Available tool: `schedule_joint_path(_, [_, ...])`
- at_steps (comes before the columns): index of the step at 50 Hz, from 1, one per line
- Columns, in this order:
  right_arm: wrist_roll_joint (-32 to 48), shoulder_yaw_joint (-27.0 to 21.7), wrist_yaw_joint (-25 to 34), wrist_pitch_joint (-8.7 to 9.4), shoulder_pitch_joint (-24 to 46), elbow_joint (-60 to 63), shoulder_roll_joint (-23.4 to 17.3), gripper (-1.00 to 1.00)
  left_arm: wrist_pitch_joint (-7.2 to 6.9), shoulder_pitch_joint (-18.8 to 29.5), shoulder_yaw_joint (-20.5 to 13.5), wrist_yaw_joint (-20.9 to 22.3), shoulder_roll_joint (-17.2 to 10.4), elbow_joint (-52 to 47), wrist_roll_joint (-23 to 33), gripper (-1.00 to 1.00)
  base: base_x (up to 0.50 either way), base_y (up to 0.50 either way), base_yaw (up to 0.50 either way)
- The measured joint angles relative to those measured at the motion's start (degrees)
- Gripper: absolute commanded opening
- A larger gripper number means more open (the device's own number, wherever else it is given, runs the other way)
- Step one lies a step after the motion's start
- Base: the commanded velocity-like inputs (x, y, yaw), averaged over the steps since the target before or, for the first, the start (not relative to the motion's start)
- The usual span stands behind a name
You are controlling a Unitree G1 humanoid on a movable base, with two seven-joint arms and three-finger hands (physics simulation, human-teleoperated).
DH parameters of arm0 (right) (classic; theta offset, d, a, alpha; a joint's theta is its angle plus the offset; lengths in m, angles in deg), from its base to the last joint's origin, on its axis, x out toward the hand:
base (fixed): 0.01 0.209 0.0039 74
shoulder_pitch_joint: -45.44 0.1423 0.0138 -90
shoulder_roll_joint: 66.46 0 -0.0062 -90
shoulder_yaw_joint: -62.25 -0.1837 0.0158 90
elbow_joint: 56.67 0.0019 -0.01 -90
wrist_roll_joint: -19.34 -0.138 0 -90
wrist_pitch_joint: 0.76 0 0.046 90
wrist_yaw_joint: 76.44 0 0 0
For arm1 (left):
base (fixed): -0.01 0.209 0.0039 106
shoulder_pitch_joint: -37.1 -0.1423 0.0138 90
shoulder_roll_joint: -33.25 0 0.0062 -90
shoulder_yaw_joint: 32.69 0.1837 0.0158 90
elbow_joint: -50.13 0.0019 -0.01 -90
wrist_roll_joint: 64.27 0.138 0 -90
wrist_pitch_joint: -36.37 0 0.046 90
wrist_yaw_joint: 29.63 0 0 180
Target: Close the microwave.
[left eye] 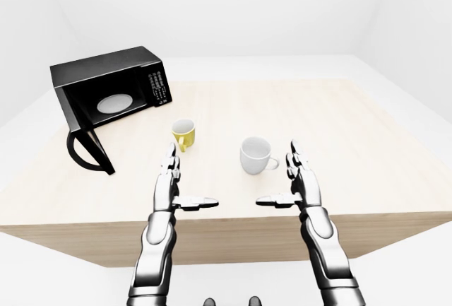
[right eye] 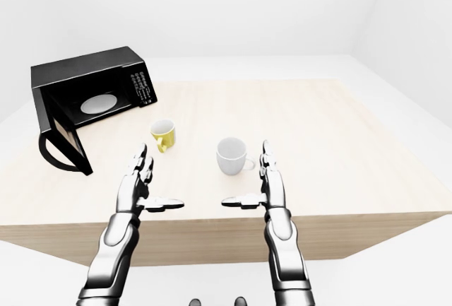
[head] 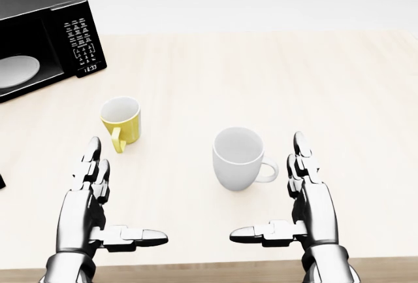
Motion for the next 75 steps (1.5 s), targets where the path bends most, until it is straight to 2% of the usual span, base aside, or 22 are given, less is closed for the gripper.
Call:
schedule_joint_path(15, [-0.4, -0.9, 1.0, -0.03, 0.0, 0.0, -0.5, 1.0, 0.22, 0.0, -1.0, 0.9, -0.5, 0.2, -0.5, 1.0, 0.0, 0.0, 0.0])
schedule_joint_path(19, [0.0, -0.7, 1.0, 0.62, -0.4, 1.2, -0.5, 1.0, 0.07, -0.3, -0.9, 1.1, -0.5, -0.4, -0.4, 1.0, 0.0, 0.0, 0.0])
schedule_joint_path(23, [0.7, -0.2, 0.9, 2.03, -1.4, 4.2, -0.4, 1.0, -0.73, -1.5, -0.6, 1.4, -0.4, -3.0, -0.2, 1.0, 0.0, 0.0, 0.0])
schedule_joint_path(27, [2.2, 0.9, 0.7, 4.84, -3.5, 10.7, -0.2, 1.0, -2.53, -4.0, -0.6, 1.6, -0.3, -9.3, -0.3, 1.0, 0.0, 0.0, 0.0])
schedule_joint_path(32, [4.7, 2.8, 0.3, 5.02, -6.6, 20.5, -0.1, 1.0, -5.05, -7.9, -1.3, 2.2, 0.0, -19.0, -1.1, 1.0, 0.0, 0.0, 0.0])
schedule_joint_path(40, [7.4, 5.6, -0.1, 5.02, -10.6, 33.6, -0.3, 1.0, -5.05, -13.4, -3.6, 4.1, 1.0, -32.6, -3.2, 1.0, 0.0, 0.0, 0.0])
schedule_joint_path(48, [9.5, 7.4, -0.6, 5.02, -12.7, 41.4, -0.7, 1.0, -5.05, -16.3, -5.7, 6.0, 2.1, -40.4, -5.0, 1.0, 0.0, 0.0, 0.0])
schedule_joint_path(75, [12.3, 8.3, -2.2, 5.02, -14.4, 47.4, -0.7, 1.0, -5.05, -18.4, -8.6, 8.3, 3.7, -47.0, -8.3, 1.0, 0.0, 0.0, 0.0])
